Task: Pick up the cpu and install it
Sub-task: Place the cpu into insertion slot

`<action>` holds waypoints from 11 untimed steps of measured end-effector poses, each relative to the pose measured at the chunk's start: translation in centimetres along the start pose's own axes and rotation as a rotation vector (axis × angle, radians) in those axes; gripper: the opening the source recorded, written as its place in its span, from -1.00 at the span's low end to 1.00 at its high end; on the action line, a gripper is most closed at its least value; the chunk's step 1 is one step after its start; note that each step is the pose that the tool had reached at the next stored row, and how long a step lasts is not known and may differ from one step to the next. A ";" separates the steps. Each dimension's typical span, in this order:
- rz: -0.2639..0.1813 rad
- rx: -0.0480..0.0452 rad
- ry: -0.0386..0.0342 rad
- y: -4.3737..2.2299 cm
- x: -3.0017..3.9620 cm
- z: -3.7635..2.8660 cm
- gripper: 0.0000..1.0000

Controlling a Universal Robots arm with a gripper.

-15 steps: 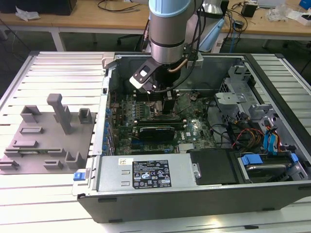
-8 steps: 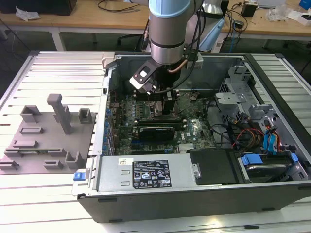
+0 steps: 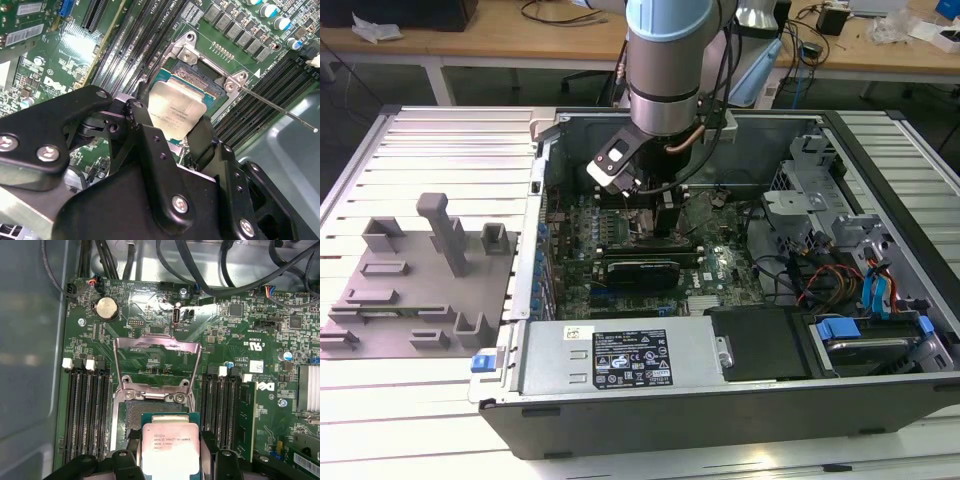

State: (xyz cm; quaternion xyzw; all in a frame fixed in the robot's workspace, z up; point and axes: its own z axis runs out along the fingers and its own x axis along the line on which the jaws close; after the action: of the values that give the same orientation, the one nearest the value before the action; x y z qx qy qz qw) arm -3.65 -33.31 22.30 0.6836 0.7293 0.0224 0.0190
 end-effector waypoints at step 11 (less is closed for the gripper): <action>0.000 0.0006 -0.0098 0.02 0.37 0.16 0.09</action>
State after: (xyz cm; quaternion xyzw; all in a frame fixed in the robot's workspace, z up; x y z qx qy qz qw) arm -3.64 -32.94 22.14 0.6835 0.7293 0.0188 0.0224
